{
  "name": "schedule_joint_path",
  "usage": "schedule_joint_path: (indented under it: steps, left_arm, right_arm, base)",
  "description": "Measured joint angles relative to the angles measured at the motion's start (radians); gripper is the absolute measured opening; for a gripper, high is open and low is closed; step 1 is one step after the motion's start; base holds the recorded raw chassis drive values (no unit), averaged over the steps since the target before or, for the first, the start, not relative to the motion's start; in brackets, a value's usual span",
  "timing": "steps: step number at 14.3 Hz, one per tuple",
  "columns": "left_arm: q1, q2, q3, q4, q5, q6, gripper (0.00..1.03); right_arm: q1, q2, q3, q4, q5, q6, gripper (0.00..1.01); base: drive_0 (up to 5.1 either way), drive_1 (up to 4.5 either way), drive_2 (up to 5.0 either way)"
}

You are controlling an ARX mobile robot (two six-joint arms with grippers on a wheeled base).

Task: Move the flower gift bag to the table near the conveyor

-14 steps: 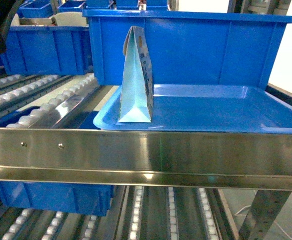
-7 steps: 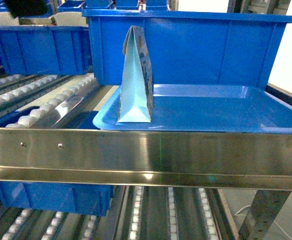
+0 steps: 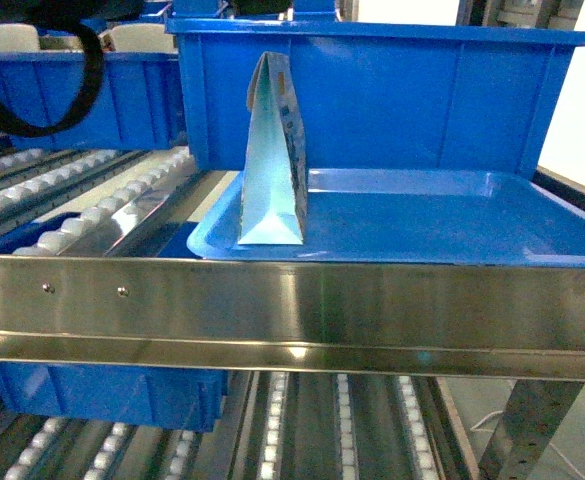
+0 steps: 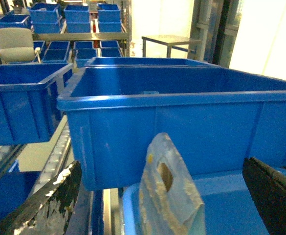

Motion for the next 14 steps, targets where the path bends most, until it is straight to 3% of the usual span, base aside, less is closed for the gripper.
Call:
schedule_joint_path:
  steps: [2,5,9,14]
  left_arm:
    - [-0.048,0.063,0.058,-0.025,-0.028,0.009,0.98]
    - [-0.034,0.138,0.099,-0.044,-0.077,0.012,0.98]
    - [0.003,0.230,0.170,-0.045,-0.048,0.011,0.98]
    - [-0.005,0.281,0.238,-0.063,-0.021,0.003,0.98]
  right_arm:
    - [0.000,0.000,0.000,0.000,0.000,0.000,0.03]
    - [0.000,0.000,0.000,0.000,0.000,0.000,0.03]
    - [0.000,0.000,0.000,0.000,0.000,0.000,0.03]
    - [0.000,0.000,0.000,0.000,0.000,0.000,0.03]
  base:
    - [0.0,0.00,0.0]
    - [0.0,0.00,0.0]
    - [0.0,0.00,0.0]
    - [0.0,0.00,0.0]
